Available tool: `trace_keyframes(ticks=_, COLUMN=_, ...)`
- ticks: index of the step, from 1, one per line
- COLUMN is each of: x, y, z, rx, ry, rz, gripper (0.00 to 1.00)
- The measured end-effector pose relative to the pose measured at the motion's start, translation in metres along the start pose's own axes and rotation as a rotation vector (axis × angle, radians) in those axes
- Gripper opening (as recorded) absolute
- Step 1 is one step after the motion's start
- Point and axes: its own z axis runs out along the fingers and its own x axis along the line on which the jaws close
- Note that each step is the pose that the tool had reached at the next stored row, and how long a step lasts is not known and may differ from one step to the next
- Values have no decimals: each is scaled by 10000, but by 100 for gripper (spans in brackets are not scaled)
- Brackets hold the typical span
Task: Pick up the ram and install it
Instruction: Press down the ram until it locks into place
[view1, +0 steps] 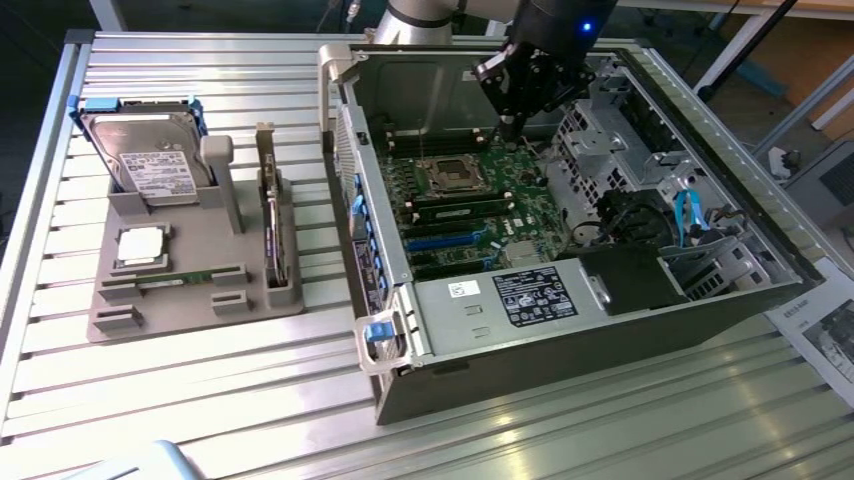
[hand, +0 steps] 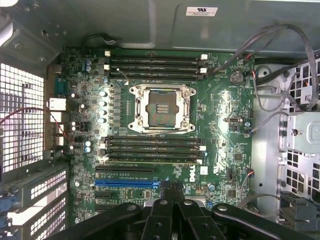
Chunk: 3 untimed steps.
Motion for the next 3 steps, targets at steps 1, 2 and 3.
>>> trace_keyframes(ticks=1, x=0, y=0, z=0, rx=-1, ry=0, rz=0, gripper=10)
trace_keyframes(ticks=2, x=0, y=0, z=0, rx=0, ry=0, rz=0, gripper=10)
trace_keyframes(ticks=3, x=0, y=0, z=0, rx=0, ry=0, rz=0, gripper=10)
